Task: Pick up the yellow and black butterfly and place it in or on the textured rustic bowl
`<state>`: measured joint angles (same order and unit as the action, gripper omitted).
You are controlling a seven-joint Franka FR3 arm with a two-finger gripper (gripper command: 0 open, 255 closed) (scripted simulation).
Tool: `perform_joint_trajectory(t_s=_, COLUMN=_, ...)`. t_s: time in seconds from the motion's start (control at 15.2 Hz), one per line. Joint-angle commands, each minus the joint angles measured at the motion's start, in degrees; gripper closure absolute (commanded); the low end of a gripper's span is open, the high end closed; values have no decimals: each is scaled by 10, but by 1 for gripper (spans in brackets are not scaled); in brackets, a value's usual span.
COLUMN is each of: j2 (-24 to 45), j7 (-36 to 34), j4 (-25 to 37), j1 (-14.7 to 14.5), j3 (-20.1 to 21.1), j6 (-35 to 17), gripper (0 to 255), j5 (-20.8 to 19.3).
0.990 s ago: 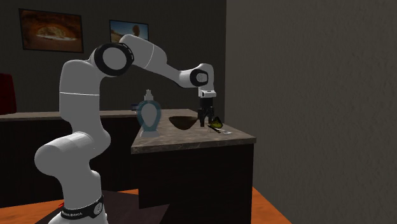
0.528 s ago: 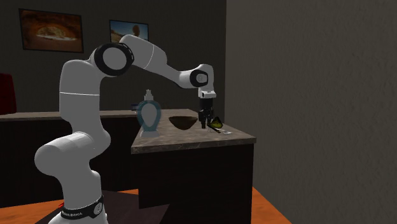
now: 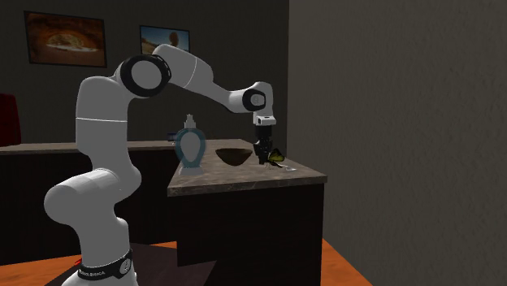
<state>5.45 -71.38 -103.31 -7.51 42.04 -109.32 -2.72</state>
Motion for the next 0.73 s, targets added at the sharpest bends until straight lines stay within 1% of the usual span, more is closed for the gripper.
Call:
perform_joint_trajectory(t_s=0.0, j2=0, j7=0, j4=0, j1=0, j3=0, j6=0, gripper=255, j5=0)
perform_joint_trajectory(t_s=0.66, j2=-3, j7=1, j4=74, j1=-1, j3=1, j6=76, gripper=255, j5=3)
